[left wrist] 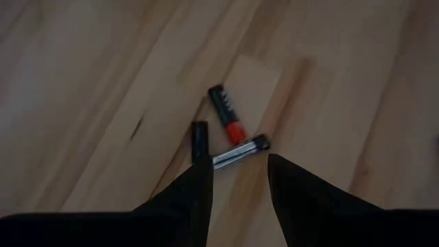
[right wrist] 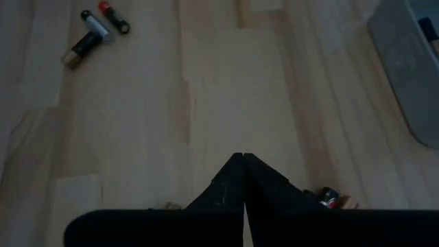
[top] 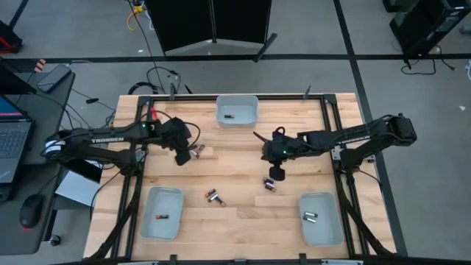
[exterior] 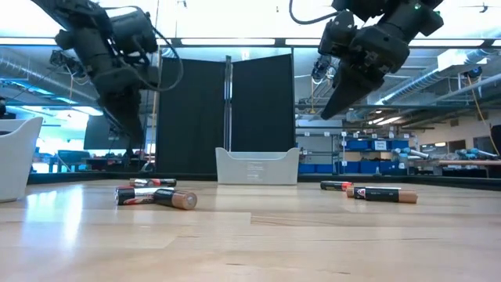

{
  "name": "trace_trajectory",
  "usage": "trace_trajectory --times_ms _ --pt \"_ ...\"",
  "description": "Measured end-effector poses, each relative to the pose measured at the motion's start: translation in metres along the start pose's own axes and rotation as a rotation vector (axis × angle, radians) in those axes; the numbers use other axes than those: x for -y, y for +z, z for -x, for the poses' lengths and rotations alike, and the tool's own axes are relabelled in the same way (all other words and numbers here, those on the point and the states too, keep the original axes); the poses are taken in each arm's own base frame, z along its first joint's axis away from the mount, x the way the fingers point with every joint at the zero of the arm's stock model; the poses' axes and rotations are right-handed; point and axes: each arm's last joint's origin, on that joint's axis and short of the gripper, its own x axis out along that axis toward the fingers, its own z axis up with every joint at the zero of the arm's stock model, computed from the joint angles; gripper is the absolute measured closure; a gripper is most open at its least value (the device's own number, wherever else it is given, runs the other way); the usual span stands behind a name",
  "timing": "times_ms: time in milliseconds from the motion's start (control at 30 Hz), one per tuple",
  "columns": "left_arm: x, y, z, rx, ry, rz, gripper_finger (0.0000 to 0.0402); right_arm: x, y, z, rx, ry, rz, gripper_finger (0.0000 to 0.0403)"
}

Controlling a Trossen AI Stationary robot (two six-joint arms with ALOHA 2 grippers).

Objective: Sort batteries
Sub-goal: Put the copper battery into the top gray bin

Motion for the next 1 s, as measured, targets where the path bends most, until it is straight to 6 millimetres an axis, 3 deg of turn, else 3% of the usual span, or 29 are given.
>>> trace_trajectory --times_ms 300,533,833,1000 --pt "-0.026 0.006 -0.022 -0.106 0.009 0.032 0.0254 0.009 0.002 -0.001 0.004 0.022 0.008 0.039" --pt "-0.034 0.017 -0.037 -0.141 -0.076 0.043 0.0249 0.01 0.002 -0.001 0.002 0.034 0.036 0.0389" --pt "-0.037 0.024 -0.048 -0.181 -0.044 0.039 0.0175 0.009 0.002 -0.001 0.001 0.043 0.048 0.0389" --pt "-0.038 0.02 -0.054 -0.225 -0.023 0.04 0.0167 0.009 0.001 -0.001 0.001 0.044 0.066 0.0389"
